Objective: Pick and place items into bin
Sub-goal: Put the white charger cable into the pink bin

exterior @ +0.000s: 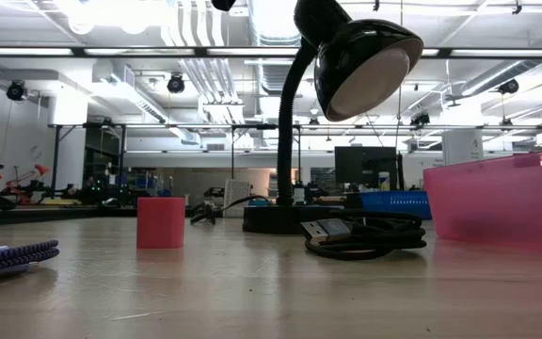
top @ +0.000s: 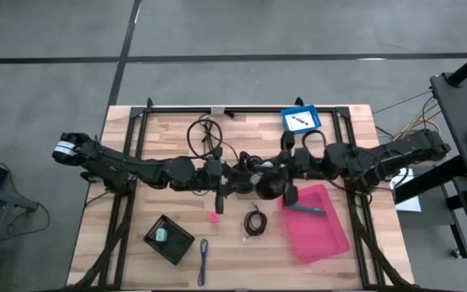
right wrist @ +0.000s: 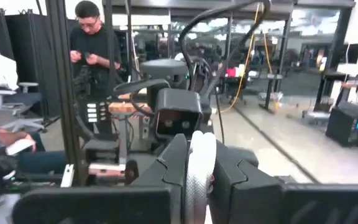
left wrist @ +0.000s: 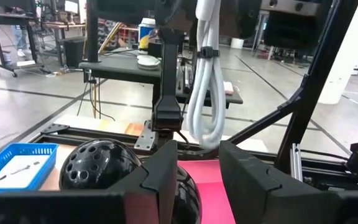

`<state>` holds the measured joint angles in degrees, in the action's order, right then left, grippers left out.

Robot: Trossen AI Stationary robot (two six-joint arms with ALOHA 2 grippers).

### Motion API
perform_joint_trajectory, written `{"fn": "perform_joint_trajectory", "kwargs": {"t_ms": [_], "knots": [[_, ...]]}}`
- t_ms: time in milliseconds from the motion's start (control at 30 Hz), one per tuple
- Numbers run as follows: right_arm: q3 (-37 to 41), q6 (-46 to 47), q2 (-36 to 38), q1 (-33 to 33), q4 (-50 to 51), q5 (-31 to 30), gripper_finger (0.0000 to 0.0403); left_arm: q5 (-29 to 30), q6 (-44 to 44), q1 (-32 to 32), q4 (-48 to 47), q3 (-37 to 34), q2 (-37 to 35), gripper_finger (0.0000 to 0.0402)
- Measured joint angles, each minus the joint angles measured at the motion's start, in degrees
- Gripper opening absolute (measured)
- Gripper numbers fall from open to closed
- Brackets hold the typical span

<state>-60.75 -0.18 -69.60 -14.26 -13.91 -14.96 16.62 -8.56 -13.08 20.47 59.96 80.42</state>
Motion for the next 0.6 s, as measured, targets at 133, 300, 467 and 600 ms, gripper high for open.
{"fn": "perform_joint_trajectory", "kwargs": {"t_ms": [133, 300, 467, 600], "knots": [[0.0, 4.8, 3.9, 0.0, 7.1, 0.0, 0.0019, 0.0, 0.0, 0.0, 0.0, 0.0, 0.0, 0.0104], [0.0, 7.0, 8.4, -0.6, 15.5, 0.1, 0.0019, 0.0, 0.0, 0.0, 0.0, 0.0, 0.0, 0.0104], [0.0, 9.2, 12.8, -2.2, 25.9, 0.6, 0.0019, 0.0, 0.0, 0.0, 0.0, -0.1, -0.7, 0.0105], [0.0, 11.6, 15.4, -3.8, 32.9, 0.4, 0.0019, 0.0, 0.0, 0.0, 0.0, -0.2, -2.4, 0.0105]]}}
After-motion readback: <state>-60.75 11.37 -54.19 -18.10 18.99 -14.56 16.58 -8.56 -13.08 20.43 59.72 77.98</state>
